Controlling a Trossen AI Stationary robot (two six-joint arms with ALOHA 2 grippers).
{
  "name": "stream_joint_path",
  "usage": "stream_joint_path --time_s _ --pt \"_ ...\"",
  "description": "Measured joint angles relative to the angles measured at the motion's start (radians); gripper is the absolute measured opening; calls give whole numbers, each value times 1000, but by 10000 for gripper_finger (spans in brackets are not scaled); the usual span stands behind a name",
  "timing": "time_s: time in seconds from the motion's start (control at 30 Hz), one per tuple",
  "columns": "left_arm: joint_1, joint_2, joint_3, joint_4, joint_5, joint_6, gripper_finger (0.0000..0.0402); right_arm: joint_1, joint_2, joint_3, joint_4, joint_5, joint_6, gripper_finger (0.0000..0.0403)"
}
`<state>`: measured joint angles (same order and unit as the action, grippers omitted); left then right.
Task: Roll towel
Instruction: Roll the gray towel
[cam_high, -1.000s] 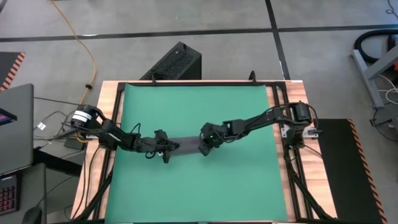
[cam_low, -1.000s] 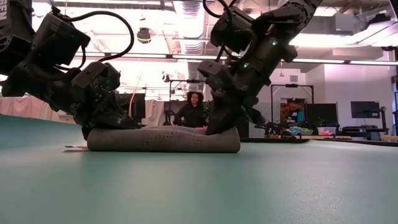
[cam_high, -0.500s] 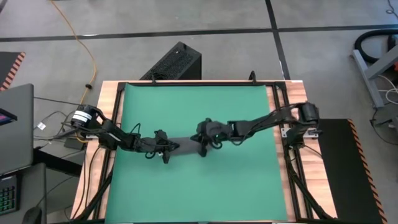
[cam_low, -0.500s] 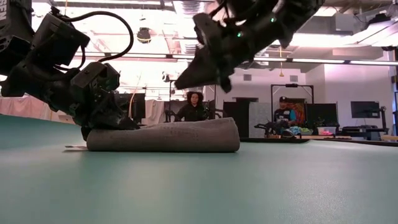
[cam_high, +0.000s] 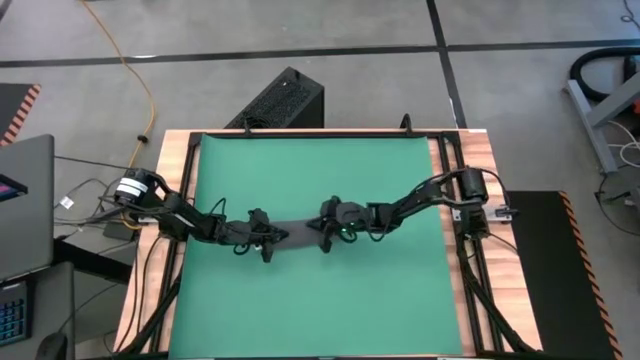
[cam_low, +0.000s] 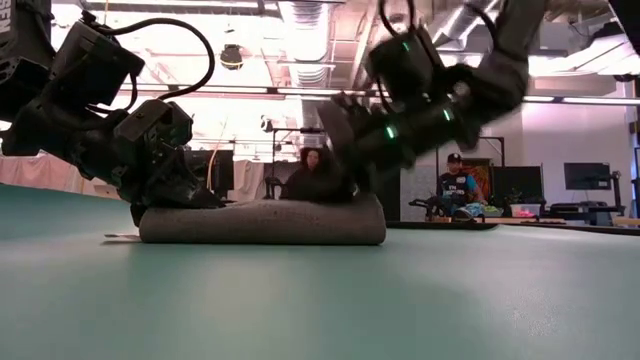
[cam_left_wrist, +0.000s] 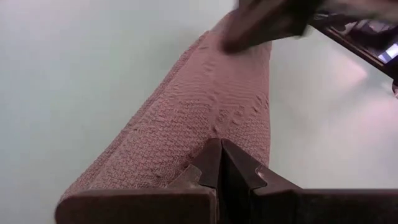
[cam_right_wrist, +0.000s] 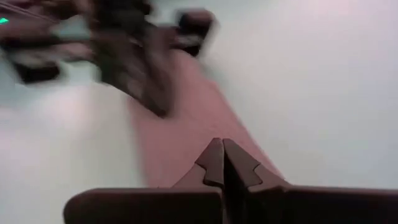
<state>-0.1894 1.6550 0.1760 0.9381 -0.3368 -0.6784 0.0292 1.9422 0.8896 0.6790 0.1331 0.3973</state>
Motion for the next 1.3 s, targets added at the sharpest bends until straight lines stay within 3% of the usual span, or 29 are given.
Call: stream_joint_path --time_s 0.2,0.63,0.97,1.3 --pt "1 2 2 8 -6 11 0 -11 79 -122 228 31 44 15" --pt "1 0 -1 -10 -20 38 0 -10 213 -121 277 38 97 15" --pt "1 0 -1 -7 -23 52 0 -10 208 -124 283 26 96 15" --pt "2 -96 1 3 36 20 0 -15 75 -129 233 -7 75 25"
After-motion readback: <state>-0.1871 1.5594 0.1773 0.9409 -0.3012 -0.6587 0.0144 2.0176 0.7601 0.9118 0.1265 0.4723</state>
